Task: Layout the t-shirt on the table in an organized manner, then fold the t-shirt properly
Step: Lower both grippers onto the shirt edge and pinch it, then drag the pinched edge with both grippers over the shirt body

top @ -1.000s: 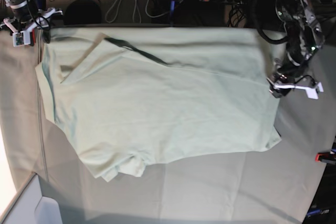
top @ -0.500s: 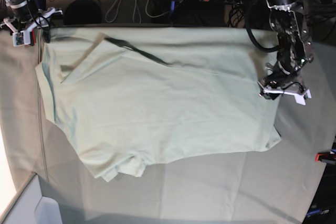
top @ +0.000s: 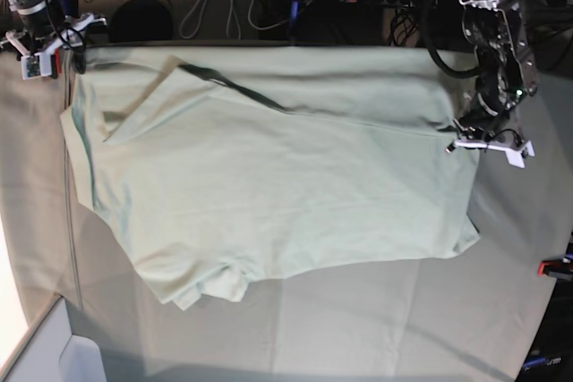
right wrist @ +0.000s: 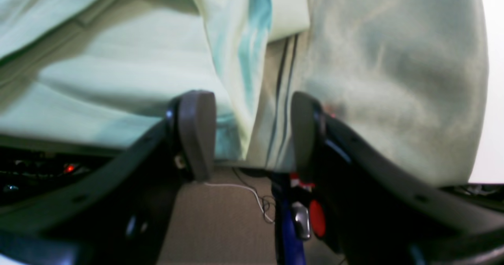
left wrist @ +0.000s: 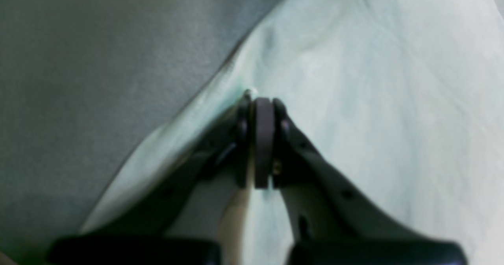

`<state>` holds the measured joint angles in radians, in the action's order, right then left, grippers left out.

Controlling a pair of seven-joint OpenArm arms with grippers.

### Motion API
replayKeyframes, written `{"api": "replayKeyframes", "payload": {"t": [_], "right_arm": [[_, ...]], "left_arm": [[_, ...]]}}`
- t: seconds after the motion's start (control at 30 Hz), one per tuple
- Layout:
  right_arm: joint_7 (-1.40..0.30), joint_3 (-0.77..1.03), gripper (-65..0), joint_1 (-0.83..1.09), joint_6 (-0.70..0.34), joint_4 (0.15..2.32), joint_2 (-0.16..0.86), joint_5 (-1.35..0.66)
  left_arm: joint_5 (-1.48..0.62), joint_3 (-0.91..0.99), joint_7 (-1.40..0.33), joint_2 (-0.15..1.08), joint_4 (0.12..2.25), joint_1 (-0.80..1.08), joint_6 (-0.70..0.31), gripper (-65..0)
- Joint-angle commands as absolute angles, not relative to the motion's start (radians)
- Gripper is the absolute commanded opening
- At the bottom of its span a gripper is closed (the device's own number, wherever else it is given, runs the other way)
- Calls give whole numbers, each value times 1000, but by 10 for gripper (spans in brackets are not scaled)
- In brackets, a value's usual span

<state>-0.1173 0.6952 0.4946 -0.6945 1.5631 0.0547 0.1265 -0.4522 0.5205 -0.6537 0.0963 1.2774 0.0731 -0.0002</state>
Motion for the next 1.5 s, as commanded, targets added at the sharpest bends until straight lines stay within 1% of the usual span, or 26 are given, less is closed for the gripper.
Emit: {"api": "replayKeyframes", "payload": {"t": [0.0, 0.3, 0.47, 0.57, 0.67, 0.77, 0.9, 1.07, 1.47], "right_arm": [[-94, 702, -340, 499, -698, 1581, 65, 116], [-94, 702, -340, 499, -698, 1613, 53, 114], [-94, 693, -335, 479, -698, 1664, 12, 116], [-101, 631, -335, 478, -698, 1675, 10, 116], [-102, 581, -306, 478, -698, 1673, 10, 119], [-102, 553, -278, 443, -698, 1670, 8, 120], [-104, 550, -271, 375, -698, 1662, 10, 179], [-104, 547, -271, 266, -698, 1578, 12, 294], [-104, 547, -270, 170, -698, 1380, 62, 297]], "left_arm": [[-453, 518, -670, 101, 1294, 74, 4, -648], [-455, 524, -670, 96, 1484, 117, 8, -650], [-455, 524, -670, 101, 1503, 124, 8, -650], [-455, 547, -670, 101, 1503, 125, 5, -650], [-455, 595, -670, 96, 1503, 125, 4, -650], [-455, 601, -670, 101, 1498, 124, 4, -650], [-455, 599, -670, 102, 1497, 120, 4, -650], [-455, 601, -670, 99, 1492, 120, 4, -650], [-455, 599, -670, 97, 1492, 124, 4, -650]]}}
